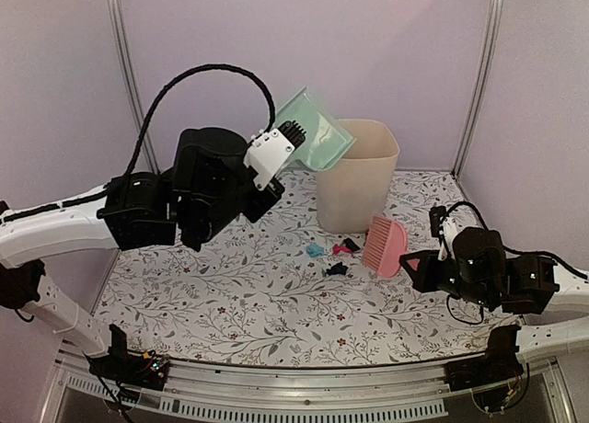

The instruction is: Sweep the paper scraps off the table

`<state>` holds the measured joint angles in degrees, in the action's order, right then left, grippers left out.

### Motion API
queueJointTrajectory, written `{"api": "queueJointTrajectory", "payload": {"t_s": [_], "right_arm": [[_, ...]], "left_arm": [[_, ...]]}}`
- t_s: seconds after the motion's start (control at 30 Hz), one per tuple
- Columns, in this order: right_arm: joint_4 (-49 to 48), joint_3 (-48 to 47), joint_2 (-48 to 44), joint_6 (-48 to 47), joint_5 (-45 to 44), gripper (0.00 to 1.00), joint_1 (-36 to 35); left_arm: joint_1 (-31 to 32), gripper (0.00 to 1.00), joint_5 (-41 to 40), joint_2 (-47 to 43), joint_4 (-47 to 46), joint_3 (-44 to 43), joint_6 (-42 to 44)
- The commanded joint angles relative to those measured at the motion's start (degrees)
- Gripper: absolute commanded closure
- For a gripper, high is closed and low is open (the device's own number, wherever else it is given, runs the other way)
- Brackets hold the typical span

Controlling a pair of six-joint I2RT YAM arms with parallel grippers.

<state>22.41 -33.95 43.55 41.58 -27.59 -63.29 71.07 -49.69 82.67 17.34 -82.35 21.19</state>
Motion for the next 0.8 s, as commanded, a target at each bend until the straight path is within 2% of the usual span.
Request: {"api": "queueJointTrajectory", "payload": {"t_s": [0.0, 0.13, 0.4, 0.77], "right_arm": [[-7.14, -1.26, 2.93, -2.5, 3.21, 1.0, 0.31], [-10.72, -4.68, 9.63, -3.71, 4.05, 1.0, 0.36], [-14.17, -16.54, 30.41, -7.08, 7.58, 1.0, 2.51], [-15.76, -34.68, 54.07, -7.76, 13.98, 1.0, 7.25]], "left_arm": [[4.45, 1.0, -2.92, -6.46, 8.83, 7.23, -17.66], [7.24, 1.0, -2.98, -10.58, 13.1, 13.64, -29.29], [9.73, 1.0, -3.58, -14.57, 24.35, 21.91, -48.52], [10.07, 1.0, -1.97, -23.98, 27.31, 33.38, -59.38]]}}
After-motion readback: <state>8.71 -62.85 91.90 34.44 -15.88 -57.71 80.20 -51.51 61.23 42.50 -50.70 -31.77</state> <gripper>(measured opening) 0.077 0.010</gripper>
